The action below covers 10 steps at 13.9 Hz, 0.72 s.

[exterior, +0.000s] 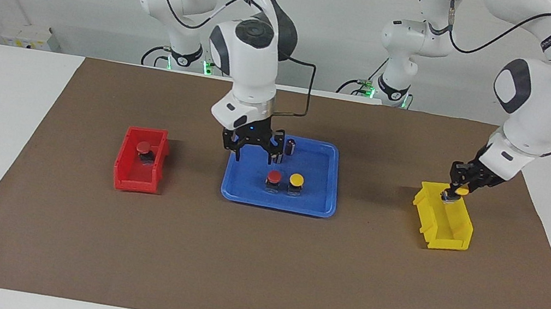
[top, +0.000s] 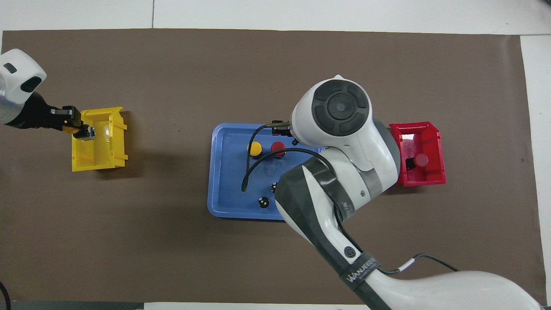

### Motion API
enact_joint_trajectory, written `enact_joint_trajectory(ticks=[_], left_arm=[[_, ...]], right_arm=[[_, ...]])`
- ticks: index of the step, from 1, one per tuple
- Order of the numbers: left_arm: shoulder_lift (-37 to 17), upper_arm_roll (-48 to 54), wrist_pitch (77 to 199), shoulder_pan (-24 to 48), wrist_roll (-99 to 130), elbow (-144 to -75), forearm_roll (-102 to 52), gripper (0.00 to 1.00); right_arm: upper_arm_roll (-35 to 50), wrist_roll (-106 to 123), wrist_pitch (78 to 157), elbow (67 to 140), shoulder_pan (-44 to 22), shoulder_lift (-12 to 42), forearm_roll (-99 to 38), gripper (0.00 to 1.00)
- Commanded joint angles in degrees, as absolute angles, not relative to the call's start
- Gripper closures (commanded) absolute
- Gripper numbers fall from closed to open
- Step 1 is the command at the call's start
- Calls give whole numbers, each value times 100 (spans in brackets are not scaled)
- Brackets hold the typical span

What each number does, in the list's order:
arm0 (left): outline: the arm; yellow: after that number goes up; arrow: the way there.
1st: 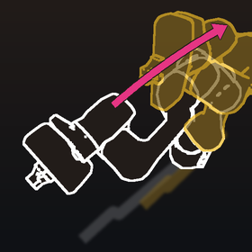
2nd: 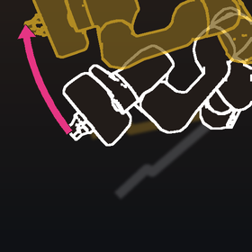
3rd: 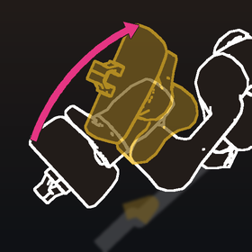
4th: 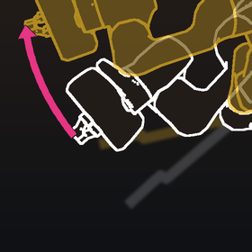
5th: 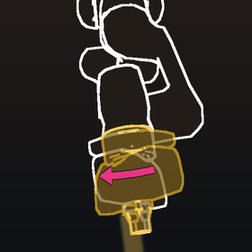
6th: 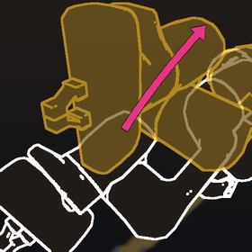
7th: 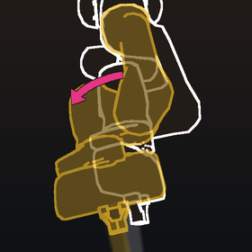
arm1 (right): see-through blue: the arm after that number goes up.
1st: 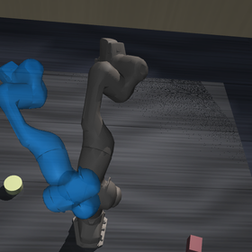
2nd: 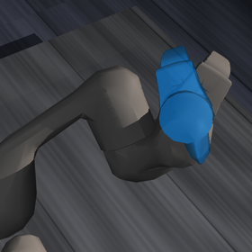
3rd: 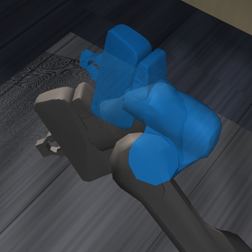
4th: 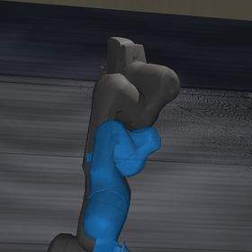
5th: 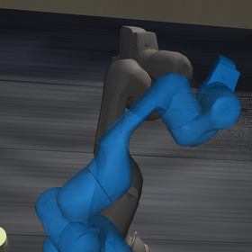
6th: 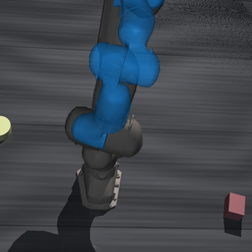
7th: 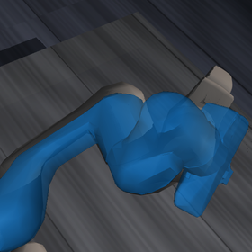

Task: Sort red and yellow buttons by color

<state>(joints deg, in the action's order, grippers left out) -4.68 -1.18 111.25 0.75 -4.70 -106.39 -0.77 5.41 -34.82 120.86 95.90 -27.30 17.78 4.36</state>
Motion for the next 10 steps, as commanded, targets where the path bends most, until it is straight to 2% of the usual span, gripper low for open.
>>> enact_joint_trajectory(ticks=[1,5,10], left_arm=[[60,-44,11811,-140,-895,-11678,-176,98],[167,-44,12479,-185,-1107,-12383,-176,98],[0,-35,12972,-158,-1090,-12586,-185,98]], right_arm=[[527,-3726,12252,9466,-2830,2039,571,23],[519,-3762,12804,9606,-3006,2382,606,26],[519,-3762,12955,10001,-3023,2312,659,28]])
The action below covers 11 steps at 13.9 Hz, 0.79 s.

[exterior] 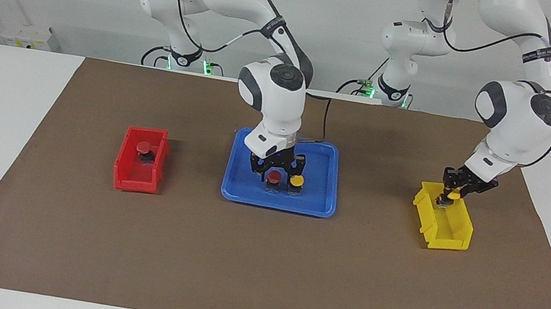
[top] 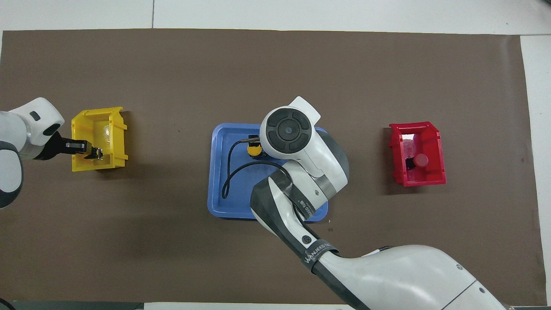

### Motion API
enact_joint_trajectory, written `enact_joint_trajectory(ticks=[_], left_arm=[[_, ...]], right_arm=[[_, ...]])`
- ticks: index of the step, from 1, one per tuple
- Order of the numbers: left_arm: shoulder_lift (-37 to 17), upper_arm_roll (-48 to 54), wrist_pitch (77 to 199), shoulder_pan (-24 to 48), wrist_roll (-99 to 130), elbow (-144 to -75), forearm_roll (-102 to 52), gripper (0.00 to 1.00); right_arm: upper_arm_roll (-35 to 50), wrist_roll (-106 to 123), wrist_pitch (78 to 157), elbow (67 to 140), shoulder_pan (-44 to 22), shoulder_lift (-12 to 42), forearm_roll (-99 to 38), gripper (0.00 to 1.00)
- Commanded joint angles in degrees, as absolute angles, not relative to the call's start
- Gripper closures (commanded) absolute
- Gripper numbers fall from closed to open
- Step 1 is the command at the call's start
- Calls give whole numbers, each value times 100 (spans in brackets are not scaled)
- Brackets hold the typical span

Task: Sort red and yellow buttons by color

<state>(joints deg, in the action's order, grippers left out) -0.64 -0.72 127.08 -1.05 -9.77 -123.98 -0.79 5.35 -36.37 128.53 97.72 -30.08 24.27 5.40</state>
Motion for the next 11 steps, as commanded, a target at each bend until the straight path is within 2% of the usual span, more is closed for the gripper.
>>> enact_joint_trajectory(ticks=[1,5,6,8,11], left_arm=[[-44,-26,13068,-141,-1090,-12647,-176,98],[-79,-26,13280,-114,-1090,-12735,-185,96],[-79,-26,13280,-106,-1090,-12735,-185,86],[-105,-26,13280,-105,-1099,-12727,-185,60],[-97,-26,13228,-97,-1099,-12727,-176,52]], right_arm=[[519,-3753,12964,10019,-3023,2294,659,30],[527,-3762,12964,10116,-3023,2250,659,46],[527,-3762,12955,10108,-3023,2250,659,54],[527,-3753,12851,10003,-3015,2259,642,70],[475,-3552,11975,9311,-2805,2241,659,72]])
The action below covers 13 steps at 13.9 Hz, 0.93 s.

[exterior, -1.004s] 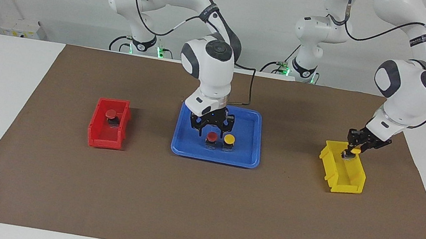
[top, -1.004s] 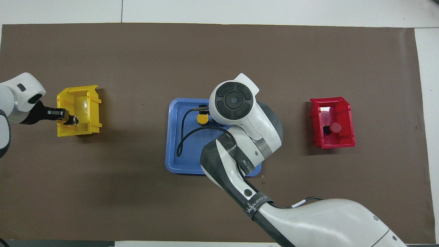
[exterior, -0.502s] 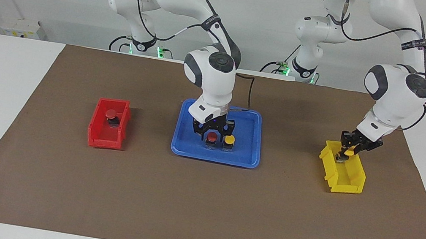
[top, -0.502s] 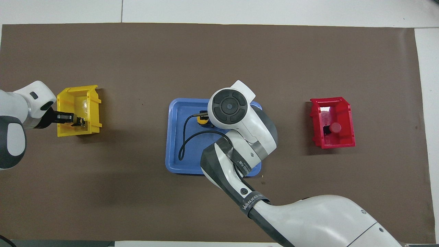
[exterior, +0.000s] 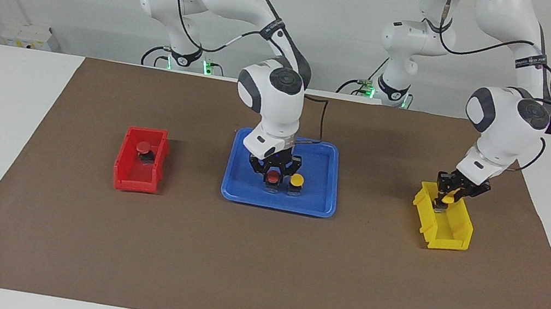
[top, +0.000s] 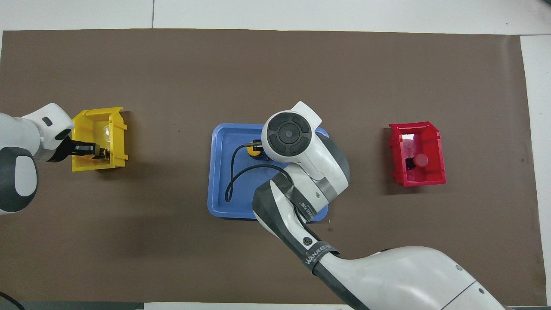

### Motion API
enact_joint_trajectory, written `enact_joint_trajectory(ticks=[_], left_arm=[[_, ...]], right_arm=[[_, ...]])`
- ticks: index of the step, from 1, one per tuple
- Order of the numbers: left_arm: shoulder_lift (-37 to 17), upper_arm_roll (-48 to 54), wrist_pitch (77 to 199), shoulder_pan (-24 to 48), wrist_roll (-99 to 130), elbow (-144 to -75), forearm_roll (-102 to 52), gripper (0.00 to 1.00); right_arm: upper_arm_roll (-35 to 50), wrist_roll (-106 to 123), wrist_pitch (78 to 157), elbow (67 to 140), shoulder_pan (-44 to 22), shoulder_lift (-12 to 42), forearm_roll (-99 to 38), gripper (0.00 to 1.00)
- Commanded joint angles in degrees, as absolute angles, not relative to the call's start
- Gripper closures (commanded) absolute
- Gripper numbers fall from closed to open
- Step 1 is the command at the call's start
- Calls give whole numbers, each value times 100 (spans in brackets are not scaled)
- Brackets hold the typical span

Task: Sort red and yellow buttons by color

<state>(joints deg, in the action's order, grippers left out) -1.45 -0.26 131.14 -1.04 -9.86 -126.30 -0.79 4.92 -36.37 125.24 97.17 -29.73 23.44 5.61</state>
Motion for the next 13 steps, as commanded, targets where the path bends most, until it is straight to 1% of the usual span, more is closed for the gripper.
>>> enact_joint_trajectory(ticks=[1,3,5,6,7,8,10,11,13], left_arm=[[-97,-26,13210,-97,-1099,-12709,-184,47],[-105,-26,13184,-97,-1107,-12674,-176,42],[-105,-26,13123,-97,-1099,-12604,-176,33],[-97,-26,12844,-97,-1099,-12386,-176,21],[-123,-26,12345,-88,-1090,-12001,-176,6],[-149,-9,11966,-36,-1055,-11675,-176,0],[-202,-9,11401,254,-767,-11147,-176,0],[-211,9,11434,516,-321,-11084,-176,0],[-228,9,11818,1402,1056,-11127,-176,0]], right_arm=[[475,-3168,11701,9186,-2482,2050,659,72],[483,-2394,11453,9342,-1849,1602,633,71],[501,-1709,11233,9675,-1085,1197,554,71],[501,-1200,11215,9825,-846,1065,545,71],[501,-908,11267,9965,-652,1011,467,71],[501,-783,11407,10141,-468,985,361,71],[501,-258,12029,10649,-160,844,343,71],[501,-81,12241,10939,25,731,343,71],[501,26,12628,11432,97,572,343,71]])
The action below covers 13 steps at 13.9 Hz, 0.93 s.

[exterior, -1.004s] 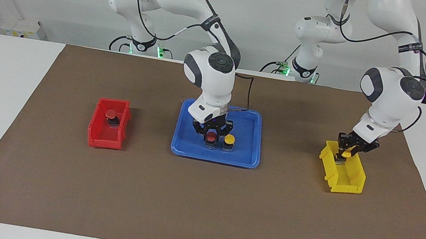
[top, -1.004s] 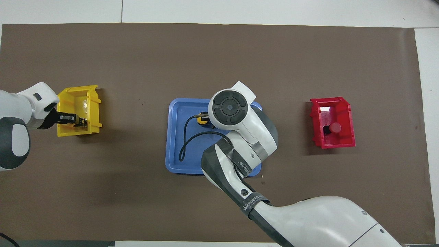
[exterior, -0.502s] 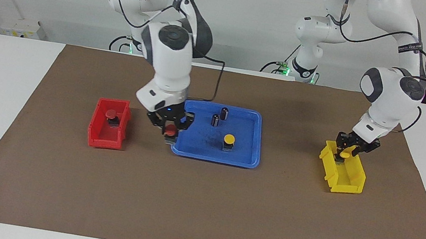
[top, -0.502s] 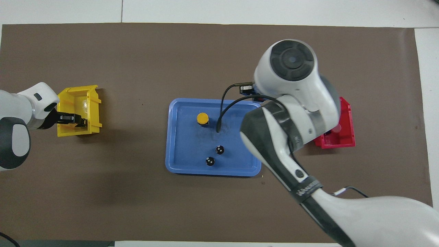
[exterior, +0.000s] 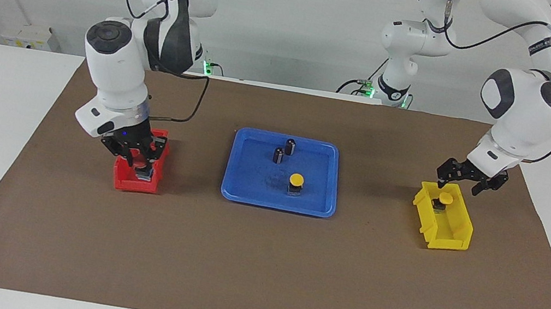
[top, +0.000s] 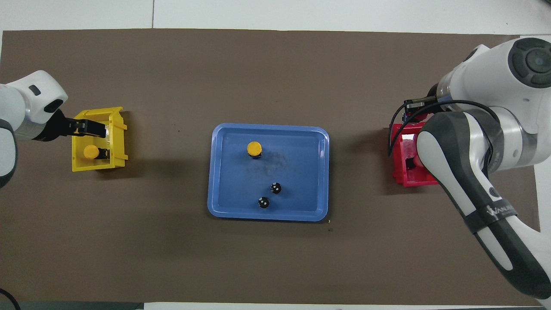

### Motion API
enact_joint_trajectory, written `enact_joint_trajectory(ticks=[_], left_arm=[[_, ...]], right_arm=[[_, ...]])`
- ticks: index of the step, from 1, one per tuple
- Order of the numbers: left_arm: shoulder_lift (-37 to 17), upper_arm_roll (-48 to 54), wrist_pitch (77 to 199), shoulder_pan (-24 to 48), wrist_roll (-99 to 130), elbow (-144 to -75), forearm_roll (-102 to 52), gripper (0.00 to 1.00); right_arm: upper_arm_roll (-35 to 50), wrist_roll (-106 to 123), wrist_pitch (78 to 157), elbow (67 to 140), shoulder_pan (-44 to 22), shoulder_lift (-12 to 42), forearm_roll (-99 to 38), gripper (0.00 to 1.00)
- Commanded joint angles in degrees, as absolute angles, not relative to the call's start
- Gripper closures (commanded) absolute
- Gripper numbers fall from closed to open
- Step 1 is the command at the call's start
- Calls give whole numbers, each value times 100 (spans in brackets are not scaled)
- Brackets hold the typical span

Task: Sort red and yellow buttons by color
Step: 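Drop the second red button into the red bin with the right gripper, then grasp the last yellow button with the left gripper while the right withdraws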

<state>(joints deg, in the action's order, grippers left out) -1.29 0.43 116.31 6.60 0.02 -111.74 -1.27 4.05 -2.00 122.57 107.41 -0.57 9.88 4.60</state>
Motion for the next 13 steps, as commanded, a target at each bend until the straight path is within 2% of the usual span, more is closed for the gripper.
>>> enact_joint_trajectory(ticks=[1,4,7,13], left_arm=[[-246,9,11969,1798,1620,-11136,-176,0],[-701,9,12610,2915,3247,-11127,-167,0],[-1176,-9,12875,3601,3866,-11004,-62,0],[-1766,-18,13069,4034,4131,-10697,-53,1]], right_arm=[[492,52,12743,11574,97,528,343,71],[492,227,12884,11873,211,422,343,71],[501,343,13130,12137,378,395,334,71],[501,334,13684,12559,334,386,246,71]])
